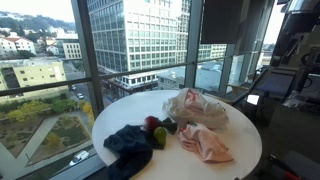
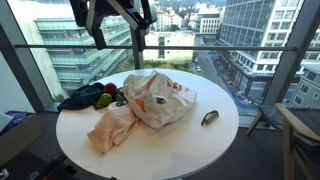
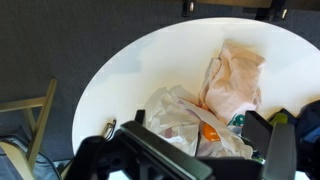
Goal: Put the peach t-shirt in the plastic bag.
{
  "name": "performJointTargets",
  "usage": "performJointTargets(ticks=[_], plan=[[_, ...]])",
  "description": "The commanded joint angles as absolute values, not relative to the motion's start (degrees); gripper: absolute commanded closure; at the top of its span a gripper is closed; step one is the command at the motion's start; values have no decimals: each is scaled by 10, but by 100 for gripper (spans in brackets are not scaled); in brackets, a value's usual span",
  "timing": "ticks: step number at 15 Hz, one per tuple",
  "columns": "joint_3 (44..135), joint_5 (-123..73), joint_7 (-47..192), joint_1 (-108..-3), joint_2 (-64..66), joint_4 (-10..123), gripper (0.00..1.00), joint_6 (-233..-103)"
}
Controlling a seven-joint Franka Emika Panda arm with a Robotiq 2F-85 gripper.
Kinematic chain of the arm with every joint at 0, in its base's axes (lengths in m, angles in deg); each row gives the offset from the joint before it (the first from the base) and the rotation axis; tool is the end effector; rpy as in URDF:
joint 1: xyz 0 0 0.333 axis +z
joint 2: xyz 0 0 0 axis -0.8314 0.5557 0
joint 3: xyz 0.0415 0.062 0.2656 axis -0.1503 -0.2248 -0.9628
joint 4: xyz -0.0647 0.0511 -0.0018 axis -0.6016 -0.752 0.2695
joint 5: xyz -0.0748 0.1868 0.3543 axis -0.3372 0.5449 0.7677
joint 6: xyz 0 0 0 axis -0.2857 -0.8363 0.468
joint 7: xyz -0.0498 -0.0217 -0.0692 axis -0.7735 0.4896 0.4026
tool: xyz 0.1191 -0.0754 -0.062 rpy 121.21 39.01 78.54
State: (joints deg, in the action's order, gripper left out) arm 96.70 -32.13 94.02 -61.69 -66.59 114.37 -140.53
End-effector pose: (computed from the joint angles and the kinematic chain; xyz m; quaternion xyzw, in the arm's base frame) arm 0.3379 -0.1155 0.4417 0.9965 0.0505 0.0620 0.0250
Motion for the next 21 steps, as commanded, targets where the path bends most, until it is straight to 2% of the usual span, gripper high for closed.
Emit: performJointTargets(ticks=[1,4,5,13,18,21], plan=[[954,-317,923,-601,-641,1182,0,-1438],[934,-283,903,-564,-604,1251,0,-1541],[927,-263,900,-544,-551,1220,0,-1560],[839,-164,874,-441,-332,1241,0,-1807],[797,-190,863,-442,-209,1240,0,-1912],[774,-342,770,-477,-141,1239,0,-2025]])
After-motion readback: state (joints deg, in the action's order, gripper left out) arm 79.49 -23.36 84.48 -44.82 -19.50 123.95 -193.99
